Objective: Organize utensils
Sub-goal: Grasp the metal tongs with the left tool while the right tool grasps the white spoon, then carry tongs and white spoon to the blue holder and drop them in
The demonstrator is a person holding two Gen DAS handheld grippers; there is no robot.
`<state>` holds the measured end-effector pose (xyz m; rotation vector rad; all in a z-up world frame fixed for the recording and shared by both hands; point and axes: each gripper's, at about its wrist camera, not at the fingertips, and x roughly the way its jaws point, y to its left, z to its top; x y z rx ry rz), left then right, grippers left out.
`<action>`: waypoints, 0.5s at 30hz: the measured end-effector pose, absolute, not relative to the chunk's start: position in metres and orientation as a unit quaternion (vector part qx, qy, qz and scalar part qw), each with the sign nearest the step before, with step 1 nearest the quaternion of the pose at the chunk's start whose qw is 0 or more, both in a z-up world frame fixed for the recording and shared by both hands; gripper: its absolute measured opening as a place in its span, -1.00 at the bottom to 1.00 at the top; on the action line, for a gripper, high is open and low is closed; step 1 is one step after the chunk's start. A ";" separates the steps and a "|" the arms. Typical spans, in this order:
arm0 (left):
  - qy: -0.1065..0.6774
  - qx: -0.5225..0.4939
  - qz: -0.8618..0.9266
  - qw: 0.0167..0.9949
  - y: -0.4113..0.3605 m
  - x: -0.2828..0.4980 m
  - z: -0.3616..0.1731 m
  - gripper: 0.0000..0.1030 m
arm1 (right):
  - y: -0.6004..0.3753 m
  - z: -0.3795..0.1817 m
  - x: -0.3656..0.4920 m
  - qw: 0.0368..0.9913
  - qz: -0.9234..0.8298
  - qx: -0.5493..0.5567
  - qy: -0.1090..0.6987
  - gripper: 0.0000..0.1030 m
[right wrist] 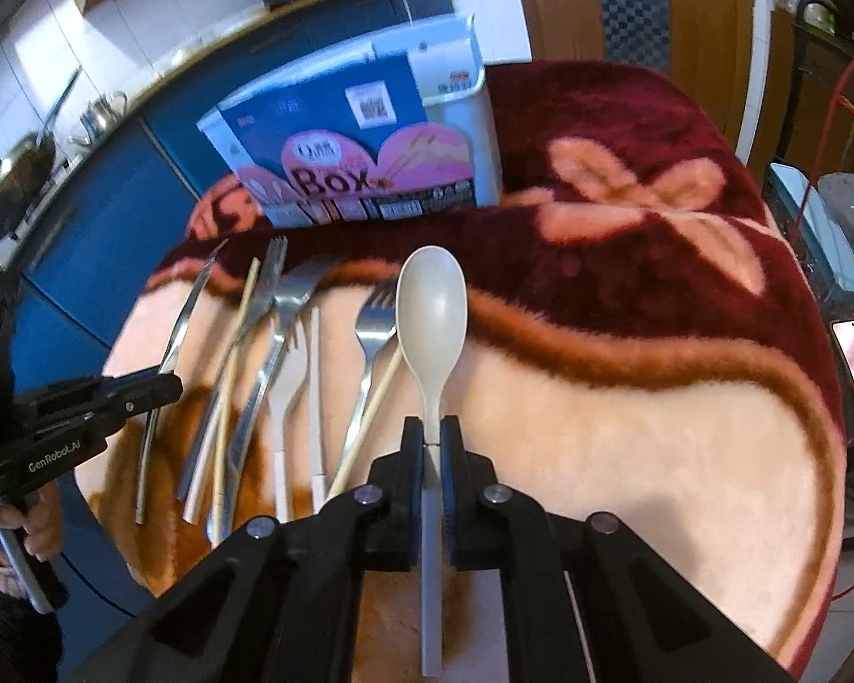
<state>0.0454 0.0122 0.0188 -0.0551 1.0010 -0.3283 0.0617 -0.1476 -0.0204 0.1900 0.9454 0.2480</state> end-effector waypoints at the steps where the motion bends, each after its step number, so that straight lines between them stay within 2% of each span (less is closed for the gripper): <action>1: 0.464 -0.029 -0.155 0.872 0.014 0.042 0.022 -0.76 | -0.148 -0.016 0.059 0.885 0.122 0.092 0.441 -0.86; 9: 0.349 -0.046 -0.142 0.925 0.017 0.031 0.066 -0.76 | -0.152 0.022 0.042 0.929 0.118 0.098 0.335 -0.86; 15: 0.306 -0.049 -0.129 0.942 0.018 0.048 0.095 -0.76 | -0.154 0.045 0.052 0.947 0.124 0.111 0.274 -0.86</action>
